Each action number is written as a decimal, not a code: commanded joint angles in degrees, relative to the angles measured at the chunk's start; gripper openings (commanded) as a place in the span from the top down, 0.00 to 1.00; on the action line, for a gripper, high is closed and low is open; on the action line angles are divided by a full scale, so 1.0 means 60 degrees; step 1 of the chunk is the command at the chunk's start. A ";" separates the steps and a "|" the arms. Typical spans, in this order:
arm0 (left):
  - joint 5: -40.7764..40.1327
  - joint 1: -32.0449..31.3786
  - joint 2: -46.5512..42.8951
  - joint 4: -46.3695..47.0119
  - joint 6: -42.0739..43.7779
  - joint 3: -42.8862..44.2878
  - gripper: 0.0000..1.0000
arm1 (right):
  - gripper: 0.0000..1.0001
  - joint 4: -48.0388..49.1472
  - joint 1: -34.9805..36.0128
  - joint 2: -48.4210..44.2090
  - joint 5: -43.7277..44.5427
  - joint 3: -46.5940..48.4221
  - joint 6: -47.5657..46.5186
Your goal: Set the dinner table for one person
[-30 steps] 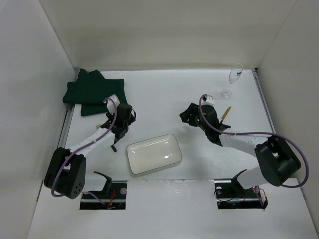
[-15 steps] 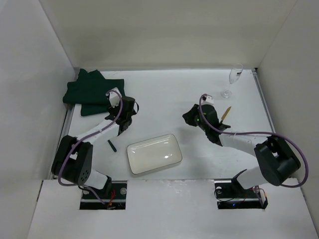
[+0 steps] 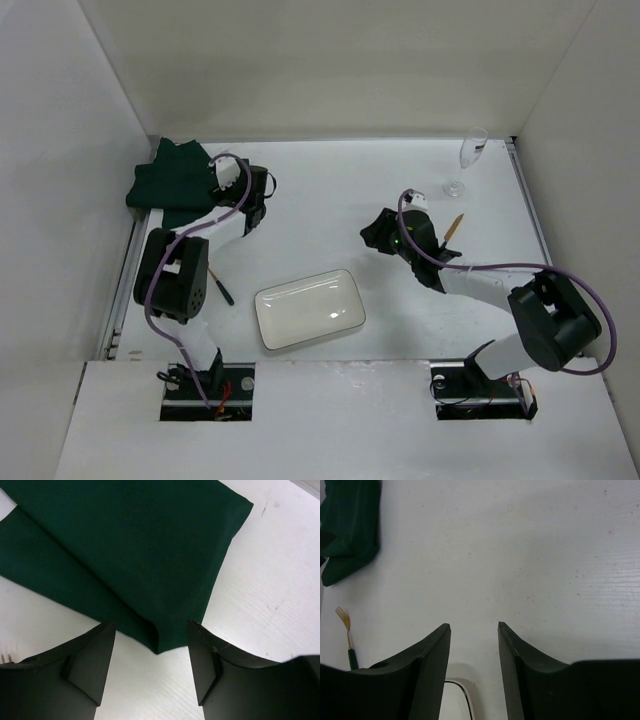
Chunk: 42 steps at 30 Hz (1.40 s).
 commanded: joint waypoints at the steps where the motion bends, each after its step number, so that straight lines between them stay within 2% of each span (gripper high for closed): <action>1: 0.0250 0.0305 0.0691 0.0163 0.0522 0.1137 0.44 | 0.48 0.0514 0.0030 0.0006 0.0121 0.0171 -0.0149; 8: 0.0471 0.0379 0.2949 -0.0629 0.1827 0.3175 0.45 | 0.47 0.0514 0.0045 -0.0111 0.0136 0.0171 -0.0208; 11: 0.0983 0.0277 0.3711 -0.1010 0.2017 0.3732 0.56 | 0.46 0.0412 0.0045 -0.0053 0.0136 0.0215 -0.0194; 16: 0.2181 -0.0001 0.3479 -0.0908 0.1710 0.3368 0.88 | 0.46 0.0412 0.0045 -0.0082 0.0209 0.0186 -0.0237; 21: 0.3253 -0.0952 0.2440 -0.0439 0.1607 0.2416 0.95 | 0.46 0.0528 0.0045 -0.0243 0.0355 0.0054 -0.0223; 25: 0.3240 -0.1597 0.1444 -0.0088 0.1476 0.1260 0.95 | 0.46 0.0441 -0.0058 -0.0199 0.0312 0.0054 -0.0164; 29: 0.3400 -0.1686 0.0316 -0.0160 0.0963 0.0058 0.95 | 0.45 0.0514 -0.0130 -0.0215 0.0386 -0.0005 -0.0179; 31: 0.3401 -0.1686 -0.0343 -0.0117 0.0933 -0.0455 0.91 | 0.45 0.0441 -0.0160 -0.0126 0.0298 0.0054 -0.0135; 32: 0.3386 -0.1715 -0.0651 -0.0116 0.0933 -0.0559 0.86 | 0.44 0.0484 -0.0131 -0.0112 0.0297 0.0054 -0.0135; 34: 0.3401 -0.1905 -0.1063 -0.0102 0.1064 -0.0415 0.71 | 0.43 0.0528 -0.0116 -0.0053 0.0326 0.0054 -0.0135; 36: 0.3372 -0.2212 -0.1196 -0.0058 0.1400 -0.0006 0.65 | 0.43 0.0485 -0.0160 0.0006 0.0268 0.0069 -0.0077; 42: 0.3195 -0.2858 0.0191 -0.0393 0.2586 0.1736 0.60 | 0.42 0.0529 -0.0291 -0.0360 0.0356 -0.0121 -0.0047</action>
